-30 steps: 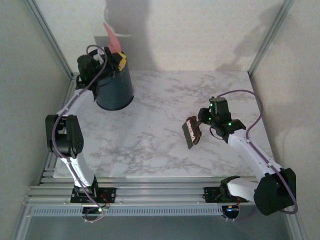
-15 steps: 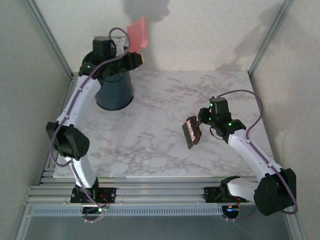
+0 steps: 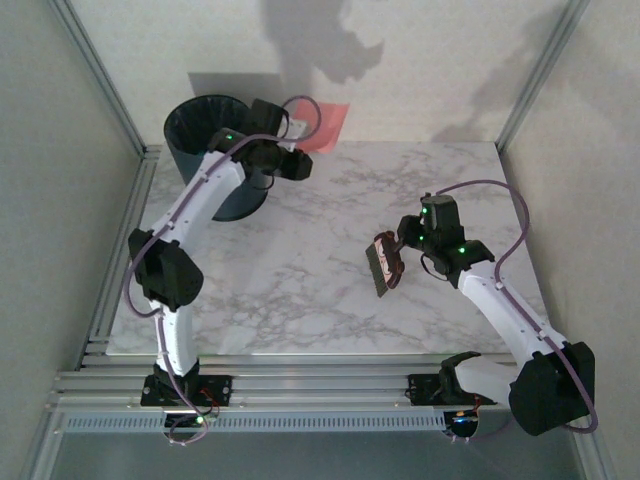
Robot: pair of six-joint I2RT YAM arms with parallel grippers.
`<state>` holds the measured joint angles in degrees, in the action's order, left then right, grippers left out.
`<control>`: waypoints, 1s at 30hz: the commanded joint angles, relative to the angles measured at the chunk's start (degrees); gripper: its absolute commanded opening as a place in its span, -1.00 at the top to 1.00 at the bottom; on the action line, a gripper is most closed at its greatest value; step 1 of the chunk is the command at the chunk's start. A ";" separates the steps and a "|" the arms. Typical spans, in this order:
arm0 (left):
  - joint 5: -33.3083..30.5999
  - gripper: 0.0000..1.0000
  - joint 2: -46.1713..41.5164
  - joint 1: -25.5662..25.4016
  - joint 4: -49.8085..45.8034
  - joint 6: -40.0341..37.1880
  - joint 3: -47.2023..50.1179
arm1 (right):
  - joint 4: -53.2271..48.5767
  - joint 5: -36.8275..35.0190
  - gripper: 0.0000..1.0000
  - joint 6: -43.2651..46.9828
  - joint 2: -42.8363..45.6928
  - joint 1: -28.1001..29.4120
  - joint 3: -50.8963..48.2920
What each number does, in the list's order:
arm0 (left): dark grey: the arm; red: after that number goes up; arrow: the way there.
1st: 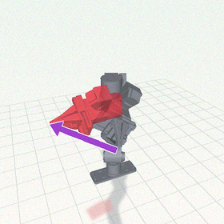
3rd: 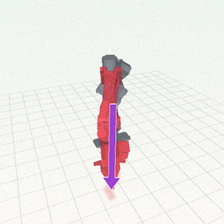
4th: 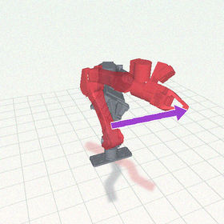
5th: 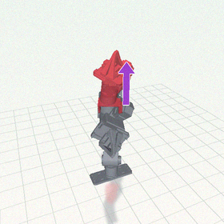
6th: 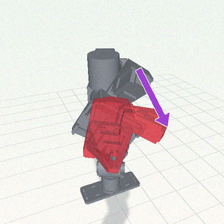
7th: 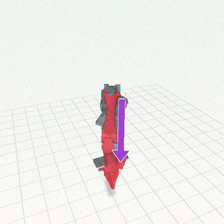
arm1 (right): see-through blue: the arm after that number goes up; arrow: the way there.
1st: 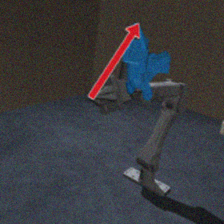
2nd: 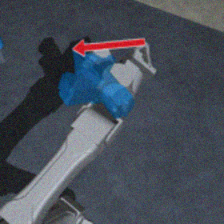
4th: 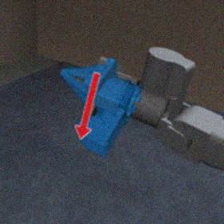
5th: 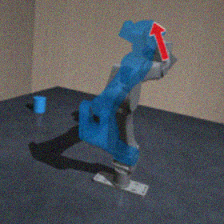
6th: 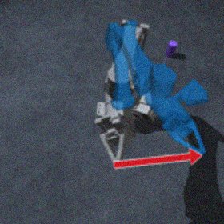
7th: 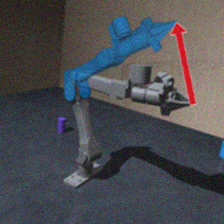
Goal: Sweep away the paper scraps from the table
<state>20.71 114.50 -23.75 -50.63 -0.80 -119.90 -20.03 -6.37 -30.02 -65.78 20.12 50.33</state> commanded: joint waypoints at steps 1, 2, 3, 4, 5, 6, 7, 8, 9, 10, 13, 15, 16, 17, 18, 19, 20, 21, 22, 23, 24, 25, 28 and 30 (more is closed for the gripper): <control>-8.34 0.90 2.96 -1.93 -6.40 -5.42 -2.52 | 0.50 -1.22 1.00 0.45 1.35 -0.33 -0.13; -9.54 0.90 3.93 -2.74 -7.34 -6.03 -2.63 | 0.51 -1.34 1.00 0.36 1.29 -0.34 0.00; -10.67 0.90 4.71 -3.41 -7.90 -6.57 -2.34 | 0.50 -1.44 1.00 0.42 1.32 -0.34 -0.04; -11.55 0.90 5.26 -3.88 -8.06 -6.96 -1.96 | 0.40 -1.43 1.00 0.45 1.30 -0.30 0.03; -12.44 0.90 6.02 -4.42 -8.10 -7.26 -1.52 | 0.19 -1.56 1.00 0.54 1.29 -0.32 0.19; -12.93 0.90 6.65 -4.83 -8.24 -7.50 -1.06 | -0.06 -1.64 1.00 0.63 1.34 -0.34 0.30; -13.18 0.91 7.32 -5.21 -8.55 -7.86 -0.81 | -0.23 -1.78 1.00 0.75 1.32 -0.34 0.45; -13.68 0.91 8.19 -5.74 -8.84 -8.10 -0.53 | -0.51 -2.04 1.00 1.02 1.28 -0.34 0.64; -14.27 0.91 8.91 -6.31 -9.03 -8.43 -0.11 | -0.75 -2.31 1.00 1.12 1.36 -0.34 0.80; -14.60 0.91 9.58 -6.76 -9.34 -8.87 0.16 | -0.97 -2.57 1.00 1.27 1.49 -0.34 0.93; -15.77 0.92 11.44 -8.12 -10.09 -9.89 1.35 | -1.24 -3.05 1.00 1.53 1.76 -0.30 1.00; -15.78 0.92 12.25 -8.70 -9.97 -10.31 2.32 | -1.41 -3.22 1.00 1.63 1.86 -0.34 1.05; -15.71 0.92 12.65 -8.84 -10.16 -10.43 2.59 | -1.55 -3.24 1.00 1.63 1.91 -0.30 1.08; -15.66 0.92 13.11 -9.07 -10.27 -10.58 3.09 | -1.52 -3.29 1.00 1.71 1.89 -0.34 1.12; -15.50 0.92 13.48 -9.32 -10.28 -10.79 3.69 | -1.59 -3.30 1.00 1.72 1.95 -0.30 1.10; -15.37 0.92 13.77 -9.47 -10.27 -10.94 4.15 | -1.59 -3.37 1.00 1.76 1.93 -0.32 1.09; -15.22 0.92 14.14 -9.60 -10.11 -11.12 4.67 | -1.59 -3.40 1.00 1.80 1.83 -0.33 1.16; -15.17 0.92 14.47 -9.80 -9.91 -11.11 5.22 | -1.59 -3.52 1.00 1.81 1.87 -0.34 1.09; -15.05 0.91 14.81 -9.83 -9.84 -11.07 5.58 | -1.59 -3.49 1.00 1.82 1.84 -0.28 1.09; -14.79 0.92 15.19 -9.87 -9.84 -11.07 5.87 | -1.68 -3.59 1.00 1.93 1.74 -0.29 1.18; -14.48 0.91 15.55 -9.91 -9.84 -11.22 6.14 | -1.79 -3.65 1.00 1.98 1.71 -0.32 1.19; -14.38 0.90 15.82 -9.91 -9.74 -11.24 6.32 | -1.81 -3.76 1.00 1.98 1.71 -0.34 1.18; -14.21 0.89 16.62 -10.00 -9.24 -11.46 7.32 | -1.90 -3.91 1.00 1.98 1.78 -0.33 1.09; -13.85 0.89 17.10 -10.00 -8.62 -11.51 8.08 | -1.81 -3.83 1.00 1.98 1.79 -0.33 1.01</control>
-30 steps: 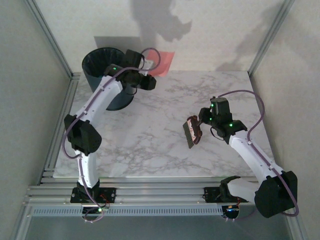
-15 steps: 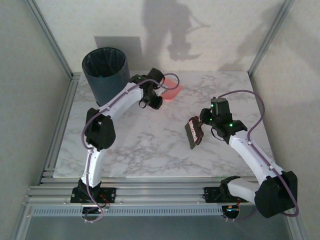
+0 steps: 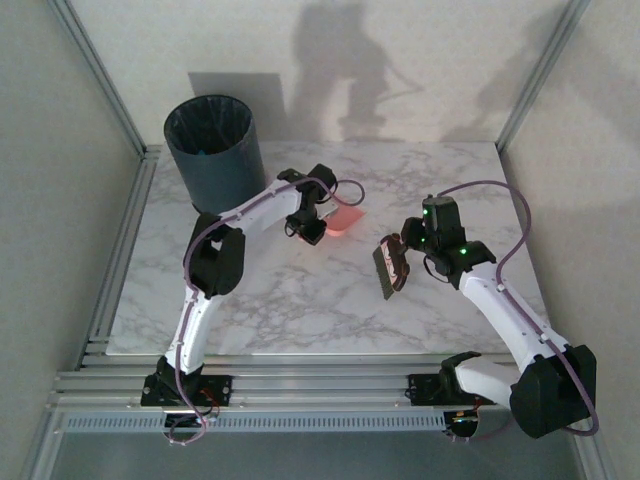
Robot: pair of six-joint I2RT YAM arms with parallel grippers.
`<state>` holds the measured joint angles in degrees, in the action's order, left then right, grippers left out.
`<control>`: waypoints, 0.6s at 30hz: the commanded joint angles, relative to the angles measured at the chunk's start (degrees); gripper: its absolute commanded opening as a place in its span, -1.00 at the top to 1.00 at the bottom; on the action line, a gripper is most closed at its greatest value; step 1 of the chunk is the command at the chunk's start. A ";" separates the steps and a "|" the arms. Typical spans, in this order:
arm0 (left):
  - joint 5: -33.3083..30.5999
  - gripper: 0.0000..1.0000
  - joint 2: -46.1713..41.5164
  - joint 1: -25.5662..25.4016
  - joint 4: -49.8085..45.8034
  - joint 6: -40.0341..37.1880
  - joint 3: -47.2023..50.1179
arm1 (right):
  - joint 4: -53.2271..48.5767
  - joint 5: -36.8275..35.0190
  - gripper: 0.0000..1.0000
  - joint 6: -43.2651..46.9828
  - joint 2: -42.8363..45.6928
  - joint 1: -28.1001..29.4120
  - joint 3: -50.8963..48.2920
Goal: Sweep away the paper scraps from the table
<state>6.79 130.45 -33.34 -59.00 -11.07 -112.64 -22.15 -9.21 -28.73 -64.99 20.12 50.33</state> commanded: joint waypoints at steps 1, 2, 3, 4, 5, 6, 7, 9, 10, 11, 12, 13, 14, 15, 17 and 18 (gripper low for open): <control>0.15 0.89 1.37 -0.37 -0.16 -1.23 1.00 | 0.32 -0.99 1.00 0.69 1.03 -0.32 0.93; 0.23 0.89 1.60 -0.49 -0.06 -1.23 1.31 | 0.28 -0.95 1.00 0.65 1.12 -0.34 0.84; 0.24 0.89 1.81 -0.50 0.03 -1.39 1.61 | 0.38 -0.99 1.00 0.67 1.19 -0.30 0.73; 0.24 0.88 1.99 -0.56 0.12 -1.41 1.87 | 0.43 -1.00 1.00 0.68 1.24 -0.32 0.66; 0.24 0.89 2.16 -0.58 0.27 -1.43 2.14 | 0.36 -1.04 1.00 0.69 1.27 -0.32 0.70; 0.33 0.89 2.29 -0.58 0.38 -1.54 2.45 | 0.31 -1.07 1.00 0.74 1.35 -0.33 0.65; 0.42 0.88 2.33 -0.58 0.47 -1.64 2.72 | 0.24 -1.16 1.00 0.71 1.36 -0.33 0.65; 0.43 0.88 2.52 -0.67 0.56 -1.63 3.19 | 0.22 -1.16 1.00 0.77 1.38 -0.34 0.57; 0.34 0.88 2.56 -0.66 0.68 -1.74 3.34 | 0.22 -1.16 1.00 0.77 1.49 -0.30 0.57; 0.11 0.88 2.41 -0.60 1.16 -1.67 3.69 | 0.27 -1.24 1.00 0.76 1.45 -0.31 0.50; 0.49 0.85 2.14 -0.67 1.77 -1.69 4.22 | 0.26 -1.29 1.00 0.78 1.46 -0.30 0.52; 0.78 0.82 2.04 -0.67 1.86 -1.92 4.51 | 0.22 -1.25 1.00 0.78 1.57 -0.34 0.39; 0.71 0.79 1.93 -0.67 2.13 -1.79 4.68 | 0.27 -1.29 1.00 0.78 1.61 -0.32 0.39; 0.68 0.74 1.83 -0.63 2.23 -1.85 4.92 | 0.25 -1.37 1.00 0.78 1.62 -0.34 0.31; 0.56 0.64 1.66 -0.67 2.23 -1.89 5.06 | 0.22 -1.45 1.00 0.86 1.69 -0.34 0.35; 0.38 0.59 1.52 -0.64 2.35 -1.94 5.14 | 0.22 -1.49 1.00 0.81 1.75 -0.39 0.30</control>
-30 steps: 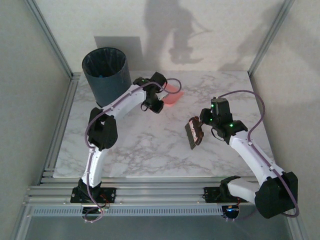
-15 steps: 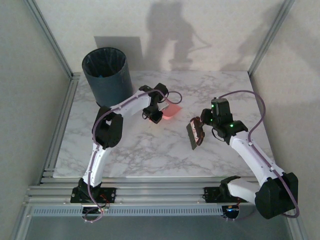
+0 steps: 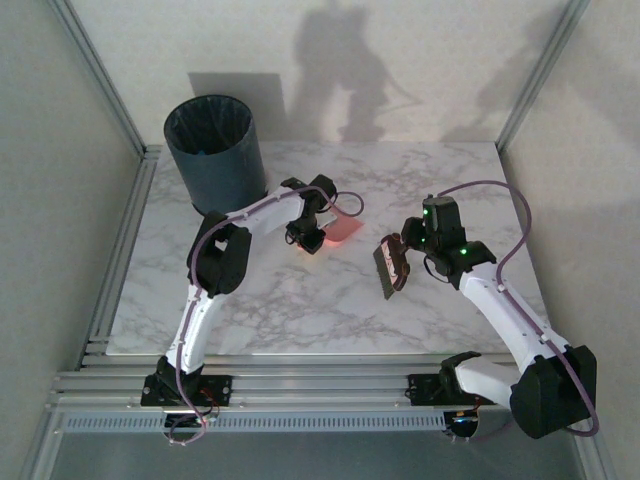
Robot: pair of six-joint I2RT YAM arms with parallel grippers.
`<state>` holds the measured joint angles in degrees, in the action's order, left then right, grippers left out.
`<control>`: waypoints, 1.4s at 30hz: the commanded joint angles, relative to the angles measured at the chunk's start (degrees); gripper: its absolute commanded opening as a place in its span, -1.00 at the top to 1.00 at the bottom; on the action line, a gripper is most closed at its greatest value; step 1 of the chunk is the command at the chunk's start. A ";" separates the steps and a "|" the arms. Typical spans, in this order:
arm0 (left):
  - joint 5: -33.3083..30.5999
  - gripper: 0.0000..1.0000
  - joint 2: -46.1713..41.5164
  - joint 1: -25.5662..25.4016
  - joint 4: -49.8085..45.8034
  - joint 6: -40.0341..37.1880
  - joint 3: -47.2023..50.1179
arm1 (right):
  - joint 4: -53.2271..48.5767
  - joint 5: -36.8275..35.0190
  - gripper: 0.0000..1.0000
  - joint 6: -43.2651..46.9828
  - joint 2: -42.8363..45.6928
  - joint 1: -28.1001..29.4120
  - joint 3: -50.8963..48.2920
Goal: Sweep away the paper scraps from the table
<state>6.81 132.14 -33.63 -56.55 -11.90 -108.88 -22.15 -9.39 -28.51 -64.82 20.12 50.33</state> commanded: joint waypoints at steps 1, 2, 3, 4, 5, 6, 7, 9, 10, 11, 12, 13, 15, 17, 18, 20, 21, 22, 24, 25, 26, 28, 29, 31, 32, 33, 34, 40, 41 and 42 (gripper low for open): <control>0.37 0.53 -0.33 -0.38 0.11 -1.10 1.39 | 0.27 -1.29 1.00 0.65 1.70 -0.34 0.22; 0.62 0.47 -0.51 -0.34 0.04 -1.26 1.39 | 0.23 -1.38 1.00 0.58 1.70 -0.34 0.24; 0.68 0.41 -0.68 -0.30 0.23 -1.37 1.39 | 0.20 -1.36 1.00 0.62 1.70 -0.34 0.17; 0.67 0.35 -1.02 -0.23 0.44 -1.46 1.43 | 0.22 -1.42 1.00 0.63 1.62 -0.31 0.15; 0.91 0.29 -1.37 -0.08 0.58 -1.60 1.55 | 0.31 -1.42 1.00 0.63 1.55 -0.34 0.12; 1.08 0.26 -1.57 -0.11 0.57 -1.78 1.57 | 0.33 -1.42 1.00 0.65 1.62 -0.30 0.04; 1.10 0.22 -1.91 -0.08 0.65 -2.05 1.50 | 0.34 -1.42 1.00 0.64 1.54 -0.34 0.04; 0.97 0.16 -2.56 -0.05 0.66 -2.35 1.57 | 0.22 -1.60 1.00 0.67 1.56 -0.35 0.07; 0.97 0.12 -2.82 -0.12 0.42 -2.57 1.57 | 0.26 -1.69 1.00 0.74 1.62 -0.30 0.04; 0.54 0.11 -3.11 -0.05 0.48 -2.54 1.56 | 0.18 -1.82 1.00 0.82 1.63 -0.32 0.05; 0.16 0.10 -3.41 -0.01 0.52 -2.57 1.78 | 0.18 -1.93 1.00 0.80 1.70 -0.29 -0.02; -0.10 0.09 -3.83 0.01 0.43 -2.70 1.91 | 0.18 -2.00 1.00 0.76 1.67 -0.34 -0.01; -0.82 0.09 -4.63 0.05 0.27 -2.37 1.85 | 0.27 -1.96 1.00 1.01 1.66 -0.32 0.07; -0.10 0.08 -5.58 0.05 -0.13 -2.18 1.50 | 0.13 -2.24 1.00 1.22 1.70 -0.33 0.12; 0.09 0.07 -6.07 0.05 -0.13 -1.94 1.40 | 0.22 -2.30 1.00 1.26 1.66 -0.34 0.14; 0.22 0.06 -7.57 0.05 -0.05 -1.80 1.39 | 0.57 -2.35 1.00 1.44 1.60 -0.34 0.28; 0.23 0.06 -8.15 0.05 0.18 -1.70 1.39 | 0.69 -2.39 1.00 1.47 1.41 -0.34 0.38; 0.18 0.05 -8.78 -0.01 -0.01 -1.77 1.35 | 0.95 -2.50 1.00 1.59 1.24 -0.34 0.67; 0.07 0.05 -9.92 -0.01 -0.39 -1.65 1.04 | 1.59 -2.43 1.00 2.27 1.08 -0.34 1.04; 0.10 0.05 -10.68 -0.03 -0.24 -1.53 1.15 | 1.98 -2.48 1.00 2.76 0.94 -0.34 1.40; 0.42 0.05 -11.75 -0.03 -0.07 -1.51 1.29 | 2.34 -2.61 1.00 3.49 0.69 -0.30 1.72; 1.38 0.05 -14.11 -0.03 0.76 -1.20 1.47 | 2.75 -3.13 1.00 5.29 0.19 -0.28 2.92; 1.85 0.05 -15.71 -0.03 1.49 -0.72 1.63 | 2.76 -3.33 1.00 6.46 -0.29 -0.34 3.82; 2.65 0.05 -19.03 0.04 3.92 0.49 2.53 | 3.38 -4.17 1.00 8.73 -1.14 -0.34 5.55; 3.01 0.05 -20.78 0.11 5.24 1.00 3.22 | 3.96 -4.53 1.00 9.89 -1.48 -0.28 6.25; 2.96 0.05 -22.68 0.35 6.84 1.87 4.00 | 4.94 -4.95 1.00 11.27 -1.99 -0.23 6.89; 2.67 0.05 -24.77 0.72 8.46 3.06 5.02 | 6.45 -5.43 1.00 12.62 -2.51 -0.21 7.38; 3.95 0.04 -37.85 5.31 18.08 9.40 15.35 | 19.25 -5.02 1.00 23.05 -7.73 0.43 8.45; 4.07 0.04 -39.77 6.18 19.45 10.18 17.32 | 21.30 -4.71 1.00 24.81 -8.90 0.60 8.64; 4.42 0.04 -41.87 7.14 20.39 10.56 19.21 | 23.83 -4.45 1.00 26.71 -10.37 0.74 8.78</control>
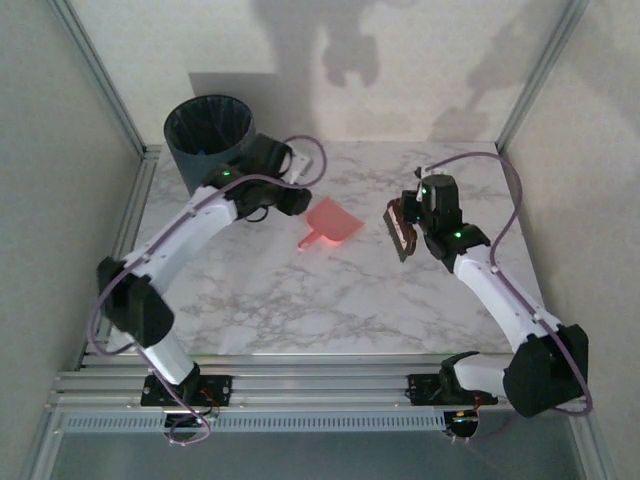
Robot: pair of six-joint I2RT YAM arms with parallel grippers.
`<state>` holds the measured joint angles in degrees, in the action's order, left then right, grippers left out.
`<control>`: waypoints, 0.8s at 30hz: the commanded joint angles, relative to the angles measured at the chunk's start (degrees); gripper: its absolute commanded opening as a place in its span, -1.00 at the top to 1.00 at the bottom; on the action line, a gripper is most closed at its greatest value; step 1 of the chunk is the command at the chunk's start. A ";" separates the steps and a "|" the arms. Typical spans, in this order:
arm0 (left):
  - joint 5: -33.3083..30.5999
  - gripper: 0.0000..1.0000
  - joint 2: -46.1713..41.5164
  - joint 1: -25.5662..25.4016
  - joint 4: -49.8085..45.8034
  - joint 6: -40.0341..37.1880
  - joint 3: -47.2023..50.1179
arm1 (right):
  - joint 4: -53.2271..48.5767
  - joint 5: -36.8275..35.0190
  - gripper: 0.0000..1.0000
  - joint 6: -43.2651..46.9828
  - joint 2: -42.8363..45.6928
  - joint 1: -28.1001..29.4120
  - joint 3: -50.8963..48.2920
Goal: Sweep away the paper scraps from the table
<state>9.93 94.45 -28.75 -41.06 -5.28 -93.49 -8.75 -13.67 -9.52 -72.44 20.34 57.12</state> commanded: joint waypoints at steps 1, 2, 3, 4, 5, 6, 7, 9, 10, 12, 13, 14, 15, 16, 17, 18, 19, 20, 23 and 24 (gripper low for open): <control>1.10 0.04 -6.02 3.10 5.49 4.39 5.51 | 12.97 -0.06 1.00 9.43 -4.25 0.83 2.07; 0.73 0.03 -7.42 3.82 6.01 4.71 7.09 | 14.96 0.09 1.00 10.99 -5.62 1.04 2.24; 0.36 0.04 -9.12 4.58 6.53 5.05 8.67 | 16.66 -0.39 1.00 12.74 -7.35 1.39 2.78; 0.26 0.04 -10.68 5.40 6.89 5.06 10.23 | 17.90 -0.83 1.00 14.33 -9.00 1.84 3.48; -0.02 0.04 -11.86 6.07 7.27 5.02 11.60 | 18.96 -0.95 1.00 15.99 -10.39 2.22 4.05; -0.96 0.04 -13.25 6.75 8.08 5.10 13.08 | 20.21 -1.81 1.00 18.00 -12.20 2.88 4.66; -1.60 0.03 -14.50 7.38 9.03 5.27 14.76 | 21.40 -2.65 1.00 19.92 -13.81 3.76 5.19; -2.68 0.03 -16.42 8.42 10.57 6.14 17.04 | 23.79 -3.57 1.00 23.22 -16.47 5.08 5.80; -2.73 0.02 -17.37 8.92 11.17 6.29 18.03 | 25.00 -3.71 1.00 24.63 -17.72 5.88 6.04; -2.94 0.01 -19.02 9.74 12.21 6.17 19.78 | 26.65 -4.25 1.00 26.85 -19.46 7.31 6.48; -2.99 0.01 -19.72 10.11 12.76 6.01 20.60 | 27.04 -4.57 1.00 27.75 -20.34 8.00 6.87; -2.99 0.01 -20.23 10.37 13.14 5.79 21.32 | 26.99 -4.70 1.00 28.54 -20.94 8.56 7.17; -3.22 0.01 -20.85 10.56 13.80 5.64 22.23 | 27.15 -4.86 1.00 29.12 -21.48 9.19 7.43; -3.49 0.00 -21.50 10.65 14.74 5.56 23.32 | 27.29 -5.07 1.00 29.44 -21.95 9.69 7.48; -3.58 0.00 -22.02 10.73 15.54 5.46 24.26 | 27.53 -5.03 1.00 29.77 -22.34 10.11 7.41; -3.88 0.00 -22.63 10.89 16.54 5.46 25.20 | 27.94 -4.96 1.00 30.20 -22.59 10.57 7.10; -4.16 -0.01 -23.24 10.86 17.49 5.67 26.12 | 28.34 -5.11 1.00 30.59 -22.88 10.98 6.76; -4.37 -0.01 -23.58 10.91 18.04 5.74 26.69 | 28.50 -5.13 1.00 30.82 -22.99 11.36 6.54; -4.82 0.00 -24.44 10.92 19.01 5.56 27.98 | 28.97 -4.96 1.00 31.10 -23.29 12.30 5.51; -4.84 -0.01 -24.77 10.93 19.38 5.52 28.56 | 28.97 -4.80 1.00 31.14 -23.41 12.74 5.13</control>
<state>6.52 71.53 -18.26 -25.08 -0.14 -66.39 15.62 -16.95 19.77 -95.50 32.08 62.04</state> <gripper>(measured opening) 0.501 0.281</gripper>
